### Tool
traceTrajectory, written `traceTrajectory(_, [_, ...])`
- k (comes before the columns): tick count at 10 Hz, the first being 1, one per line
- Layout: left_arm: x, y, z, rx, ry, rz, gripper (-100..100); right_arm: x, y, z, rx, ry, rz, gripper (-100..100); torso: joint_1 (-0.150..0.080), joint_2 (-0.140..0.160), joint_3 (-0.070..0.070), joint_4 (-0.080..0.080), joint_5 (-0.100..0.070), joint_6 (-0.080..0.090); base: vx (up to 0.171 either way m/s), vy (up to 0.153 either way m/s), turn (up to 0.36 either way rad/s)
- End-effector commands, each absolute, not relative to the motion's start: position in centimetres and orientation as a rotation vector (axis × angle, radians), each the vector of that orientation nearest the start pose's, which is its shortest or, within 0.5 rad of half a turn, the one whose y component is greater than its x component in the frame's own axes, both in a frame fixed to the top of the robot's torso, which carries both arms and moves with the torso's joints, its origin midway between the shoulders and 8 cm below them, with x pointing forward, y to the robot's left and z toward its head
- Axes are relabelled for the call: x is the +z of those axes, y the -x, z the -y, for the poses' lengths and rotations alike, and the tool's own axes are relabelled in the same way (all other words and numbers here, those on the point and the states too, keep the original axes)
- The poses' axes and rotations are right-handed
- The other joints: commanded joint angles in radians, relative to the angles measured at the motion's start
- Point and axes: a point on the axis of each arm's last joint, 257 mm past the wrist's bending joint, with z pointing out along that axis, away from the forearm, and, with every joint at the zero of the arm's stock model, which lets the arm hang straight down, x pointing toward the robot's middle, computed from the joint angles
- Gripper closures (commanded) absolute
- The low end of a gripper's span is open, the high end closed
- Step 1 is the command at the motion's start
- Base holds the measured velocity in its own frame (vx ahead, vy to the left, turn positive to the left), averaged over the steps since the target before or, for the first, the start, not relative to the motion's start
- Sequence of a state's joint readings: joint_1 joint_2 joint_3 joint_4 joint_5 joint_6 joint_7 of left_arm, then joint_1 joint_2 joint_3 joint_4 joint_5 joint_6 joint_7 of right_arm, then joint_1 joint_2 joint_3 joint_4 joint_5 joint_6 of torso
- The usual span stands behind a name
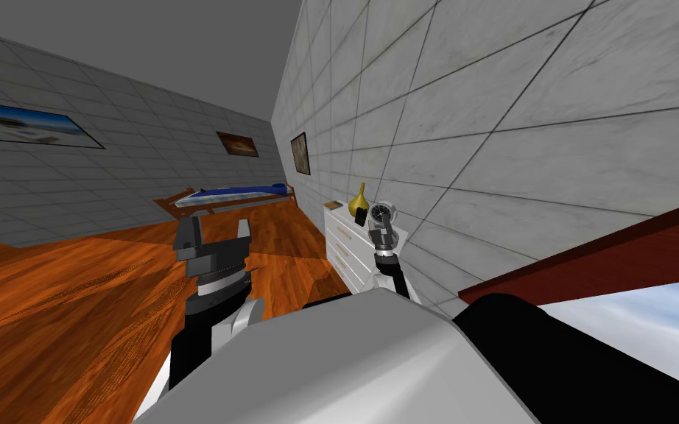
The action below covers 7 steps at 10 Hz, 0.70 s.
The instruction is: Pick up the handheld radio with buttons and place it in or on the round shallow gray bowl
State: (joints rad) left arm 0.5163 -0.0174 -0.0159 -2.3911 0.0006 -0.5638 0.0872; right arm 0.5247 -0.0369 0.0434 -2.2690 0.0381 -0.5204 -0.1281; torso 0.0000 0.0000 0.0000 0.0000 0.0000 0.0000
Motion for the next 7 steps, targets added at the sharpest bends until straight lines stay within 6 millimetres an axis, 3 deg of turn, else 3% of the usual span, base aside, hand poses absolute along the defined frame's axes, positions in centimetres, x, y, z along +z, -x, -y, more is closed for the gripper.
traceTrajectory(1, [7.8, -30.7, -27.1, -1.428, 0.567, -0.465, 0, 1.7, -35.1, 25.5, 1.464, -0.656, -0.654, -100, 0.000, 0.000, 0.000, 0.000, 0.000, 0.000, -0.048, -0.026, -0.045])
traceTrajectory(7, [7.8, -30.7, -27.1, -1.428, 0.567, -0.465, 0, 3.2, -38.4, 24.7, 1.596, -0.635, -0.636, -100, -0.003, 0.007, 0.004, 0.002, -0.001, 0.000, -0.100, -0.047, -0.033])
